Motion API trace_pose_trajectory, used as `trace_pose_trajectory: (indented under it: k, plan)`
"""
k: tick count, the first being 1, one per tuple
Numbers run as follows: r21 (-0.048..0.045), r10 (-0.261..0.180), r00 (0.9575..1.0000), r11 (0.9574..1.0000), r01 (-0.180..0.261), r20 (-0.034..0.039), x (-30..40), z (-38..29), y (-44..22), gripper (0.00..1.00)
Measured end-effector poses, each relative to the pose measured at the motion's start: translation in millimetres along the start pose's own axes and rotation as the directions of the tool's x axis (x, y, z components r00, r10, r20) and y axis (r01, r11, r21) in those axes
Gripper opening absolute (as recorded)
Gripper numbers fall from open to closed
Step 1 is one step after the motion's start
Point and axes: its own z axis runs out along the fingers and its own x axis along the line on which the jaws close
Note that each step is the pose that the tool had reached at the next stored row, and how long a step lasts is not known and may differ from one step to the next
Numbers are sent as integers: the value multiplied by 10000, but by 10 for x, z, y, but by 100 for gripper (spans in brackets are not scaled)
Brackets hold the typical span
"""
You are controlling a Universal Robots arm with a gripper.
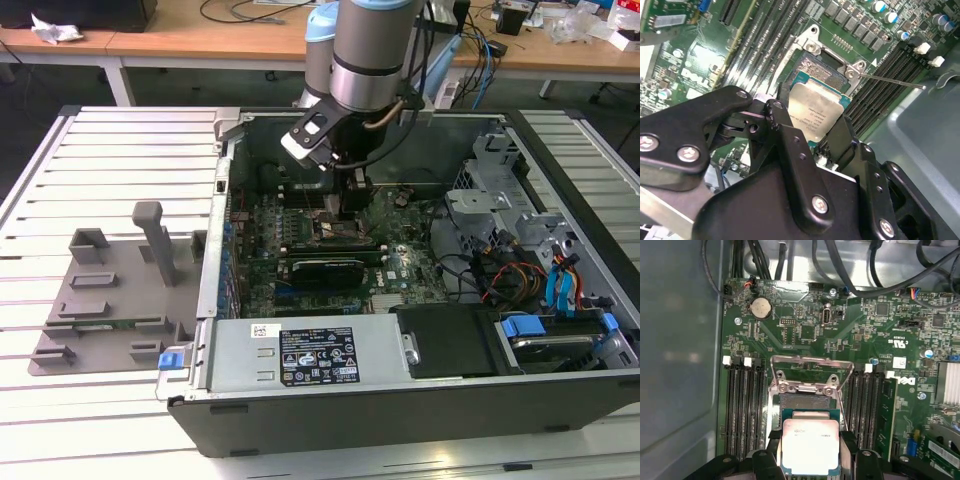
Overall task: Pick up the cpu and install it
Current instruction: 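Place the cpu into insertion slot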
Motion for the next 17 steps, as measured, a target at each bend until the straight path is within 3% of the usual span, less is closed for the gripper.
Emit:
trace_pose_trajectory:
  k: [17]
  plan:
    - [1,1,10000,10000,-1,3,-1,141,2,55]
